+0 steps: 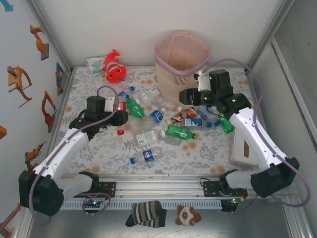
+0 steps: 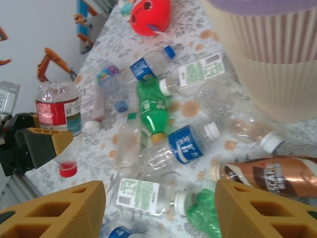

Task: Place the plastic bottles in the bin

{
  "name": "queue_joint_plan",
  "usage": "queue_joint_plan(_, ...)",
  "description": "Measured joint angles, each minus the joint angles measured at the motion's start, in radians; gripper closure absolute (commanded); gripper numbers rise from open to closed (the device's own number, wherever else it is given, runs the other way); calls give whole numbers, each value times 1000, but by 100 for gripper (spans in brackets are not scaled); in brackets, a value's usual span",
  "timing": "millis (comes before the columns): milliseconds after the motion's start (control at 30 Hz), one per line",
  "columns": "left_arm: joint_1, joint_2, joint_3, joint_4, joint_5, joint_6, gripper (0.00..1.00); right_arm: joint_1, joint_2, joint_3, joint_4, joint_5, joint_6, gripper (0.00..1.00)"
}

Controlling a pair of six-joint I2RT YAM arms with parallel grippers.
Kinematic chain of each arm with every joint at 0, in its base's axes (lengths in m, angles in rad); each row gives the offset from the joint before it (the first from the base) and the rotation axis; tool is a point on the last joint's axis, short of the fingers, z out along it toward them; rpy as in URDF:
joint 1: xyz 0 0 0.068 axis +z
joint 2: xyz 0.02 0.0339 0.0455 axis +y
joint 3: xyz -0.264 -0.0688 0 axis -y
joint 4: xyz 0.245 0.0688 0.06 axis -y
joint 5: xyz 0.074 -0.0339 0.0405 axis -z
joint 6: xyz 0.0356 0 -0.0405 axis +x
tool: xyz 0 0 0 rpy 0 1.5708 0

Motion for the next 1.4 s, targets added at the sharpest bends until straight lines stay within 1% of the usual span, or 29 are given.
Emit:
queue_joint_plan(133, 0, -77, -34, 71, 130, 62, 42, 38, 14, 29, -1, -61, 5, 40)
queue_joint_plan(333, -2, -97, -34, 141, 295, 132, 45, 123, 45, 79, 0, -125, 10, 35)
queue_joint_plan(533, -31, -92, -34, 175, 387, 162, 45, 214, 107, 151, 7, -156, 16, 29)
queue_joint_plan(733, -73, -54, -23, 180, 418, 176, 44, 272, 187, 217, 18, -163, 23, 24)
queue_joint_plan(967, -110, -23, 6, 180, 439, 183, 44, 311, 282, 261, 40, -163, 32, 23)
queue_joint_plan(1200, -126, -11, 15, 185, 451, 184, 45, 337, 350, 262, 59, -167, 47, 24)
queue_joint_plan(1400, -132, -8, 19, 189, 460, 184, 45, 354, 375, 262, 68, -182, 58, 32)
